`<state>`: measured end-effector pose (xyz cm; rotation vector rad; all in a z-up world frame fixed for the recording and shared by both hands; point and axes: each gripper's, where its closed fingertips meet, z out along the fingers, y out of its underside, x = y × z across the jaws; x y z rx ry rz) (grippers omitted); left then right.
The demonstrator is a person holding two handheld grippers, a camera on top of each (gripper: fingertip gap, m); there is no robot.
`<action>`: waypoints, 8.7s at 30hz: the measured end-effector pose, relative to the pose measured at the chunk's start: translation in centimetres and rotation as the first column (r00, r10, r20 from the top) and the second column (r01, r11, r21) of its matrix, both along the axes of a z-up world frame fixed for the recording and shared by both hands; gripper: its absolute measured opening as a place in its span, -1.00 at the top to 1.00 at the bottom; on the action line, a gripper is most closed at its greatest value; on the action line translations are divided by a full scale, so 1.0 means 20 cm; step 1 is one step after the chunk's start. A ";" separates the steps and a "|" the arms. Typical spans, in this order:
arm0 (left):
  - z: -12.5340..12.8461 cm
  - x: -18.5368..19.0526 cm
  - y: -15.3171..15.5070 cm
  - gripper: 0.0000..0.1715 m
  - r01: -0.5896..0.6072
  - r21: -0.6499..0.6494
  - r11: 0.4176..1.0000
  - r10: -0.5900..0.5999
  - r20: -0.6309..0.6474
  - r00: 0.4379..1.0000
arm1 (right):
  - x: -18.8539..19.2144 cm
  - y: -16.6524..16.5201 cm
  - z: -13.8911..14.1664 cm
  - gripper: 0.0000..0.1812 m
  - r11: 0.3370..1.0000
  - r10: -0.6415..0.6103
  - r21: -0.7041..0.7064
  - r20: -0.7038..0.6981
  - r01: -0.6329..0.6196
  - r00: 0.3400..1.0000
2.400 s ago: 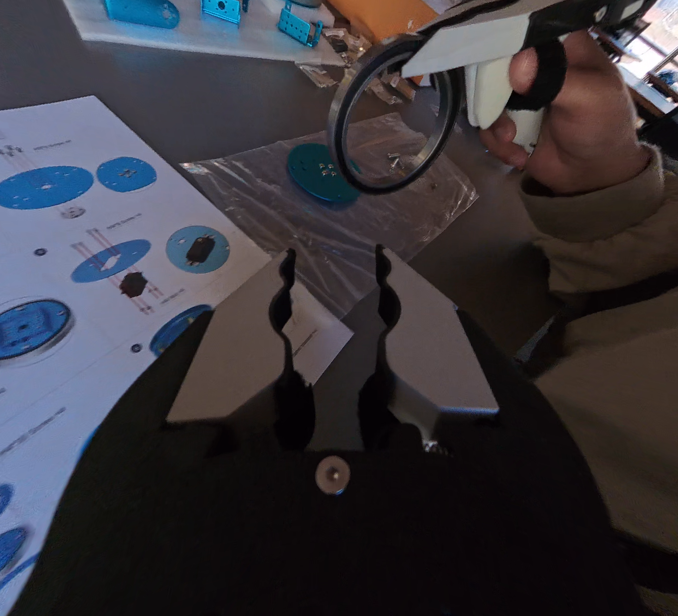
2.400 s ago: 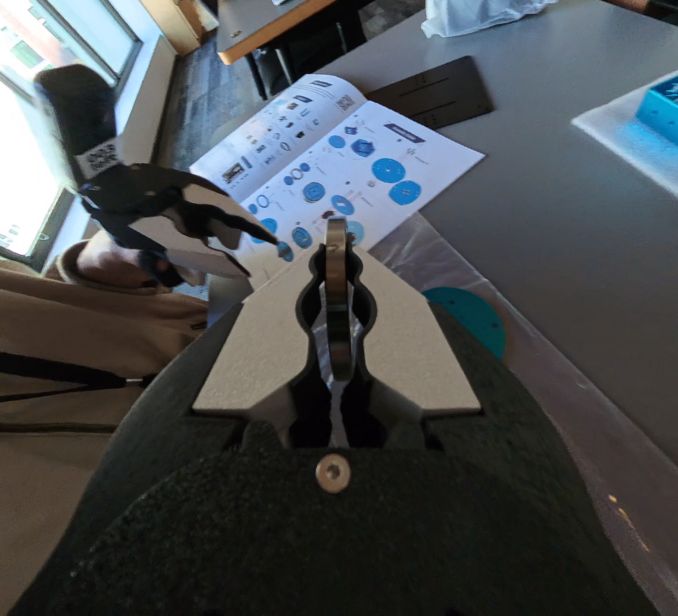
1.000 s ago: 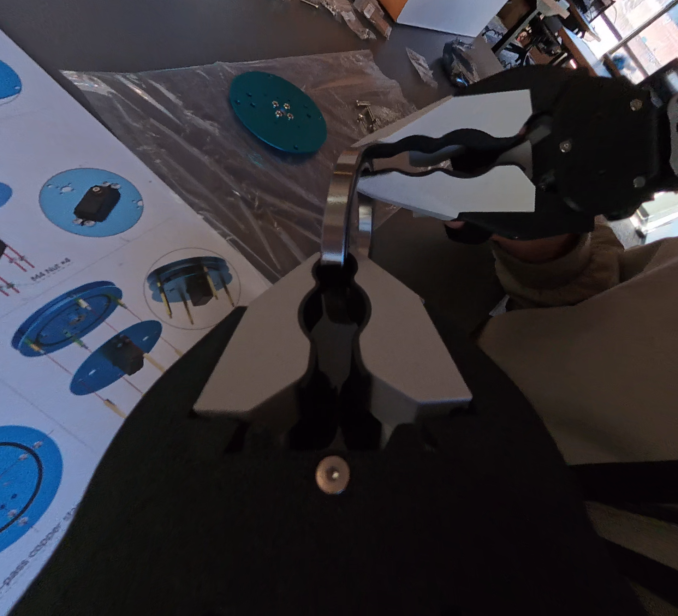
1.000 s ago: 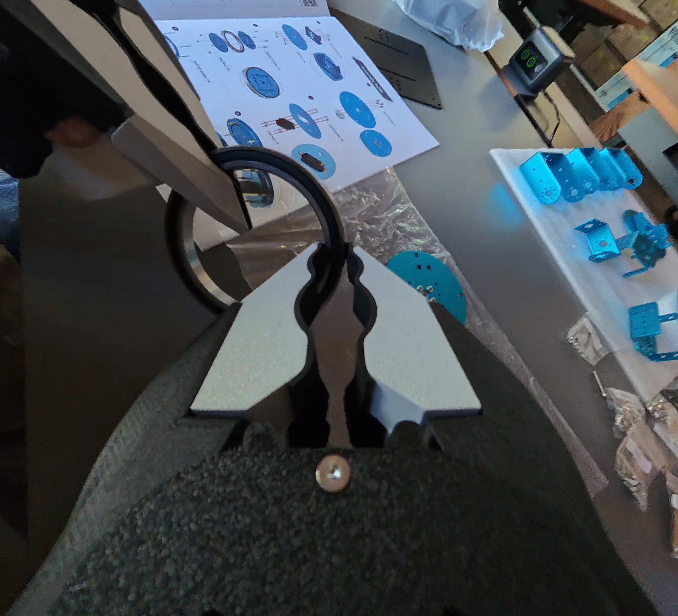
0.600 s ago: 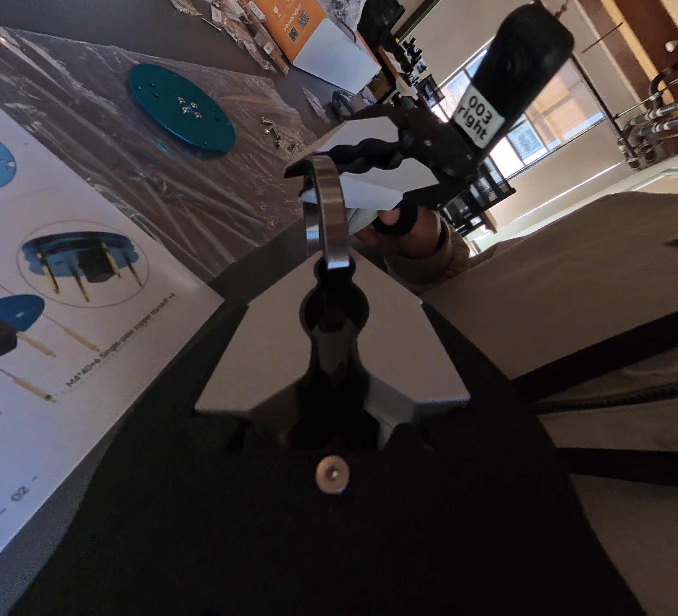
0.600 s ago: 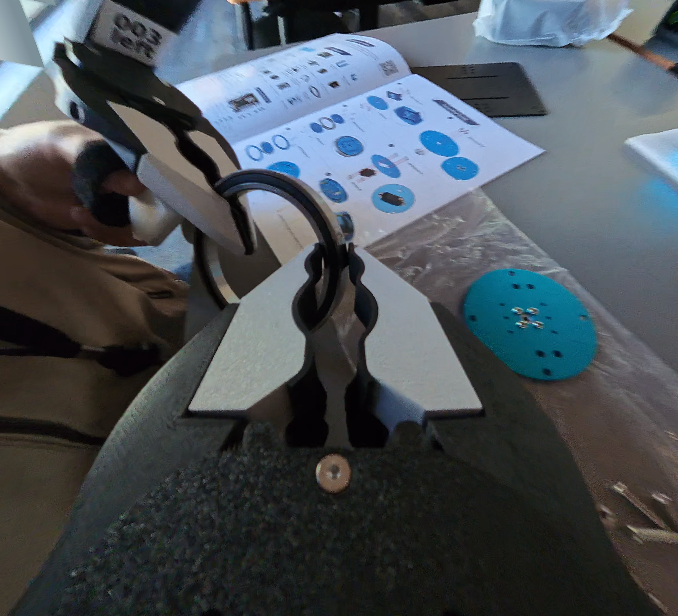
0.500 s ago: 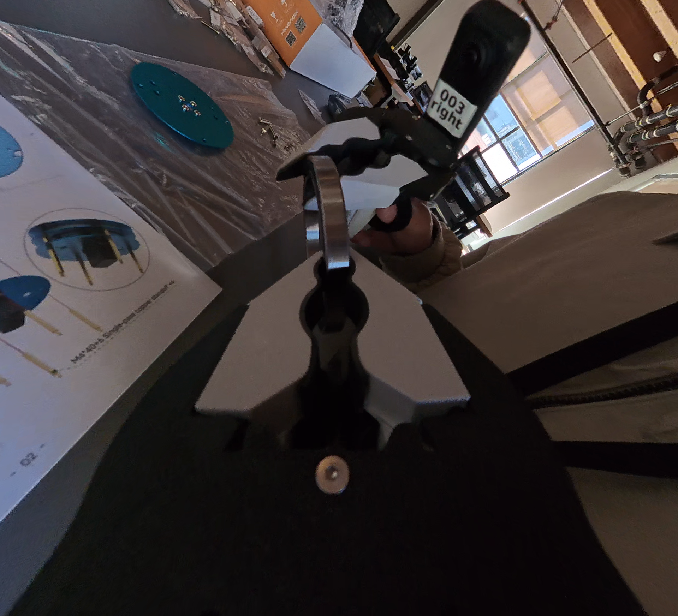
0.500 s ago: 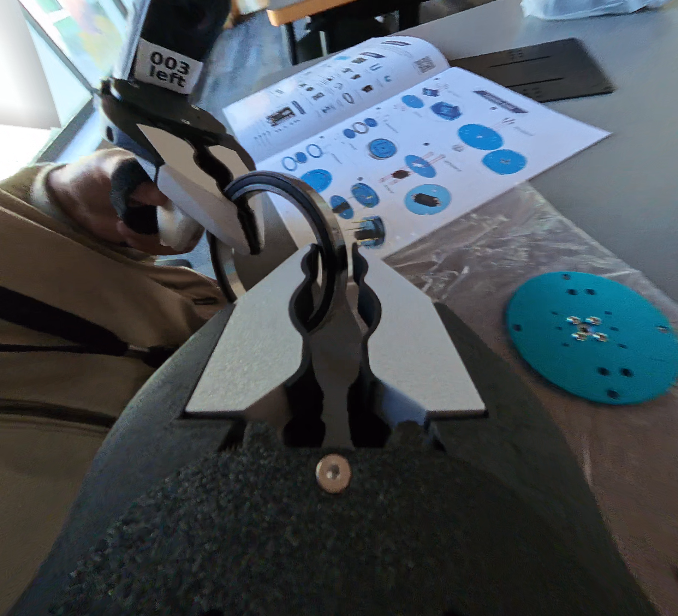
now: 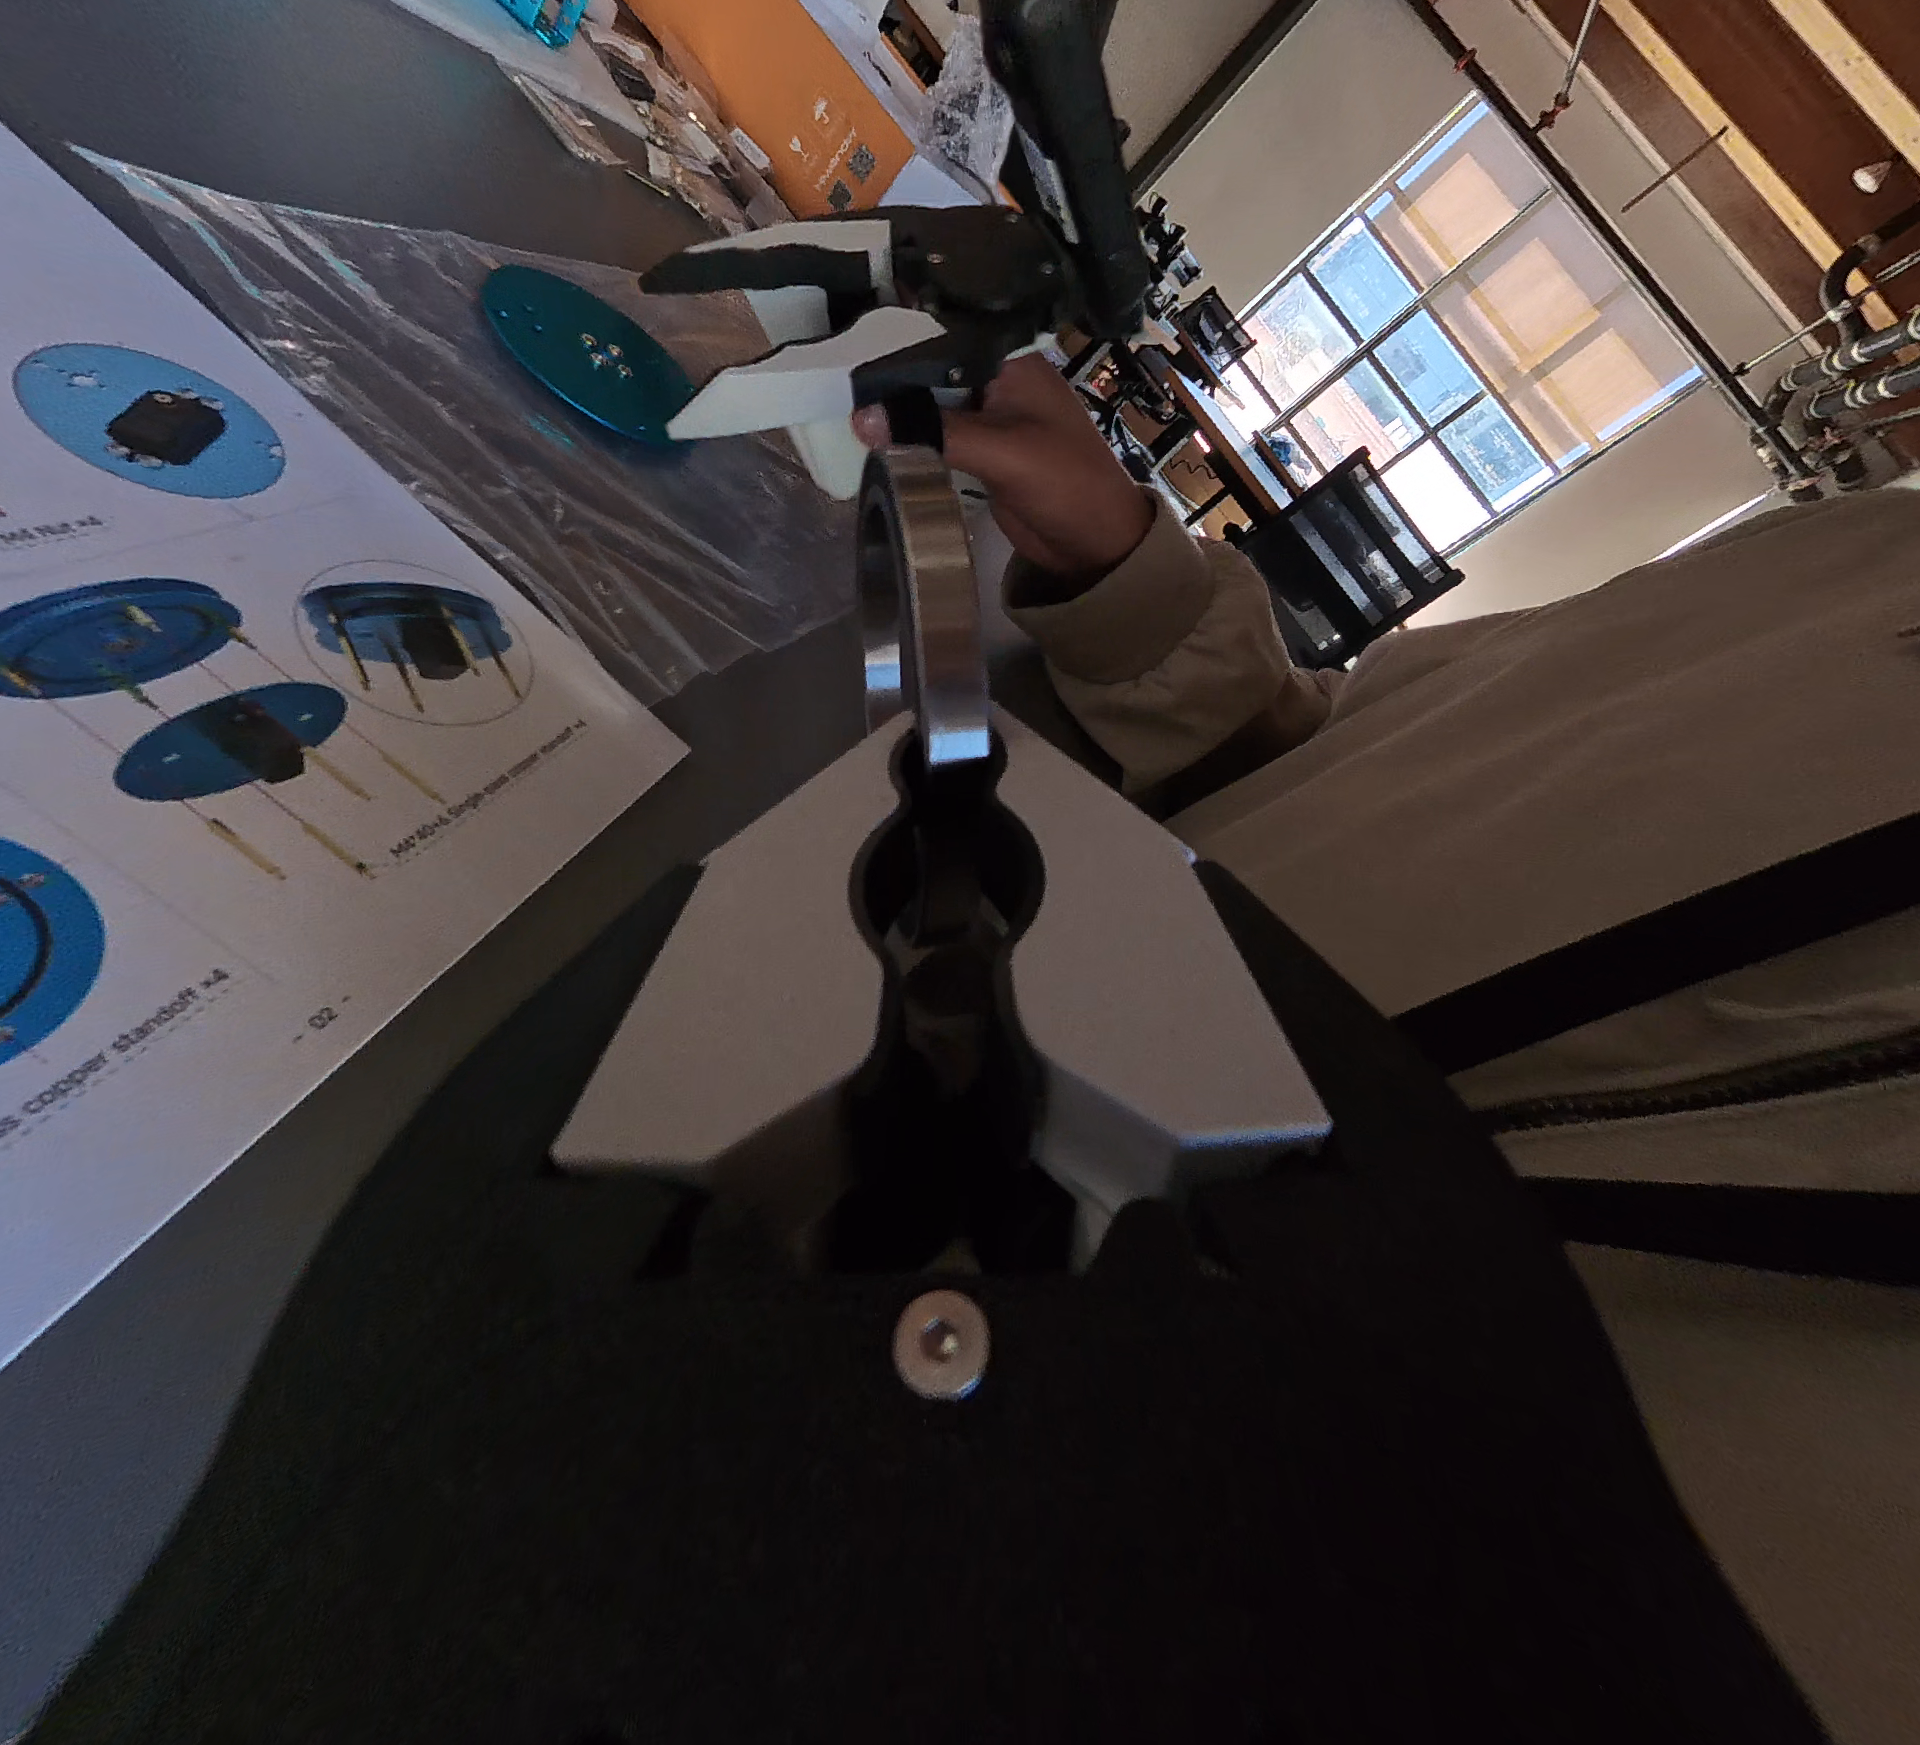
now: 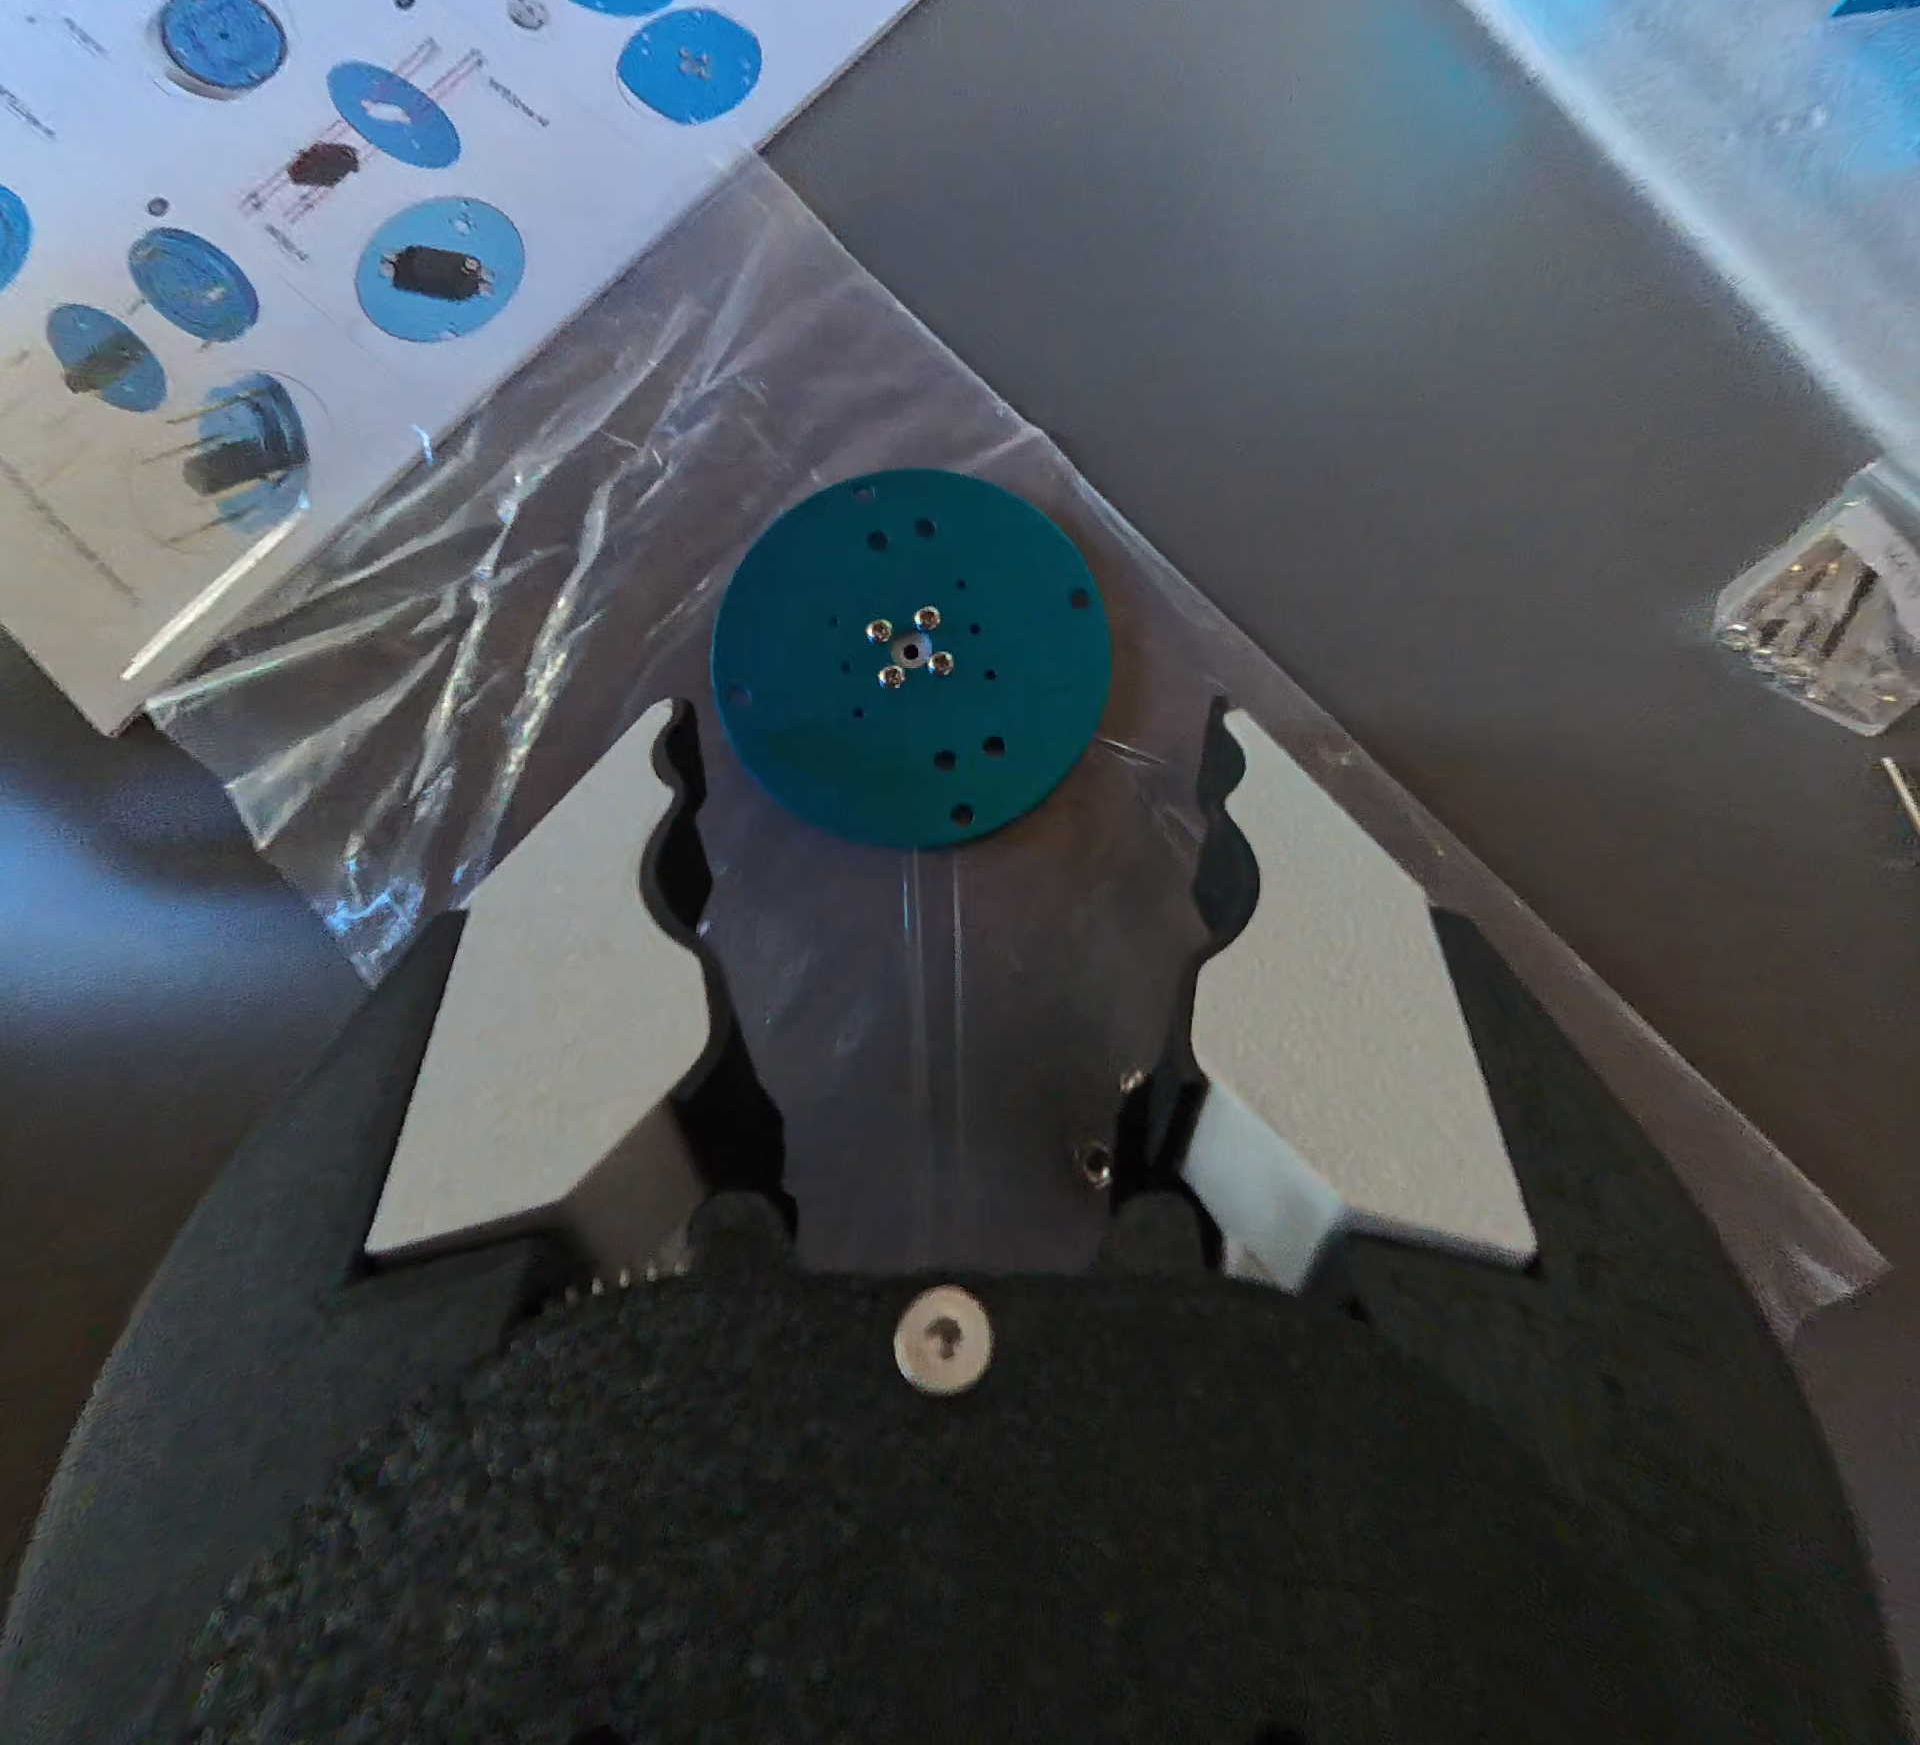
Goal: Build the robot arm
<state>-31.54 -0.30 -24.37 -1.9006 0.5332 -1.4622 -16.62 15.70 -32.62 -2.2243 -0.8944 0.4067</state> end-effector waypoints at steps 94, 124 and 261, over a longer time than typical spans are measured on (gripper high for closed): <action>0.00 0.02 -0.07 0.95 0.031 -0.039 0.999 -0.026 0.122 0.992 | -0.18 -0.15 -0.05 0.23 0.859 0.511 -0.064 0.163 -0.508 0.844; -0.02 -0.05 -0.03 0.95 -0.035 -0.070 0.997 0.044 0.121 0.992 | -0.16 -0.14 -0.02 0.05 0.996 0.077 0.043 0.038 -0.079 0.996; -0.41 0.51 0.77 0.81 0.108 -0.059 0.992 -0.123 -0.511 0.851 | 0.03 0.05 0.00 0.89 0.977 -0.129 -0.172 -0.019 0.124 0.991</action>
